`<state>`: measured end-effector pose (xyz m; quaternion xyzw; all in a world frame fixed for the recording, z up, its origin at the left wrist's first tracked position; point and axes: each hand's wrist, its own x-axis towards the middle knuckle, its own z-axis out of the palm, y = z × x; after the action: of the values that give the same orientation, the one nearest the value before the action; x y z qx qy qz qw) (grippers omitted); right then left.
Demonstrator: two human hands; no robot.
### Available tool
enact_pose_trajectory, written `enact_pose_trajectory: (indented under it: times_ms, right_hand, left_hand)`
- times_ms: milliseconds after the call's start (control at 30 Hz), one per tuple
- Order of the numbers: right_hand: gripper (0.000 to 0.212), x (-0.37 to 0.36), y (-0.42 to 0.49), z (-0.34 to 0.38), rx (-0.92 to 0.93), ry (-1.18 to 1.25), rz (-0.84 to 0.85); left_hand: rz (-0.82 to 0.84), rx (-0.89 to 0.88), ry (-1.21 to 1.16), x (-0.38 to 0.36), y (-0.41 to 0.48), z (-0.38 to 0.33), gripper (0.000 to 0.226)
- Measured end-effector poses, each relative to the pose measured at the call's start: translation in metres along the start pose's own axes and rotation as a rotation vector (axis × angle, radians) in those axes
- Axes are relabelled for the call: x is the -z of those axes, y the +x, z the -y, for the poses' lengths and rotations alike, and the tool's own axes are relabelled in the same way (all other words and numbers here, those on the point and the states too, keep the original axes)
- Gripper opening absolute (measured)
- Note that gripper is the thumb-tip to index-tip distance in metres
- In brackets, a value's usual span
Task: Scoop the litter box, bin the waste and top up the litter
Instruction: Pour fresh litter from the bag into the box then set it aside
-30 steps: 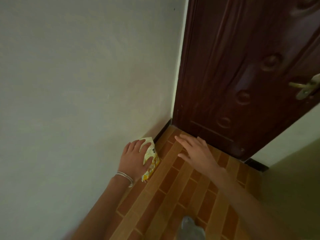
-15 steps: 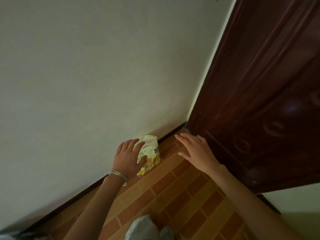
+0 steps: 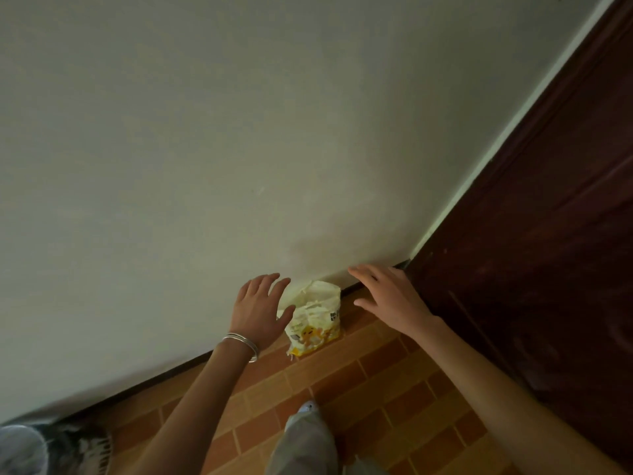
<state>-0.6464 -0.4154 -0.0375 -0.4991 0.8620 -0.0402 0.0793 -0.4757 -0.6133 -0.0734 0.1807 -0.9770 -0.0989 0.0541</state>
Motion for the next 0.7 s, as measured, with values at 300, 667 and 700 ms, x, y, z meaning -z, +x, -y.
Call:
enact_pose_trajectory:
  times_ms: [300,667,700]
  right_hand:
    - [0.070,-0.046,0.080,-0.028,0.078,0.000,0.118]
    - [0.084,-0.222,0.148,-0.099,0.070,0.062,0.352]
    - [0.085,-0.244,0.156,-0.107,0.070,0.061,0.354]
  left_hand:
    - [0.060,0.003,0.037,-0.044,0.042,0.026,0.047]
    - [0.241,0.180,-0.068,-0.241,0.056,0.060,0.064]
    - [0.247,0.200,-0.065,-0.264,0.058,0.066,0.064]
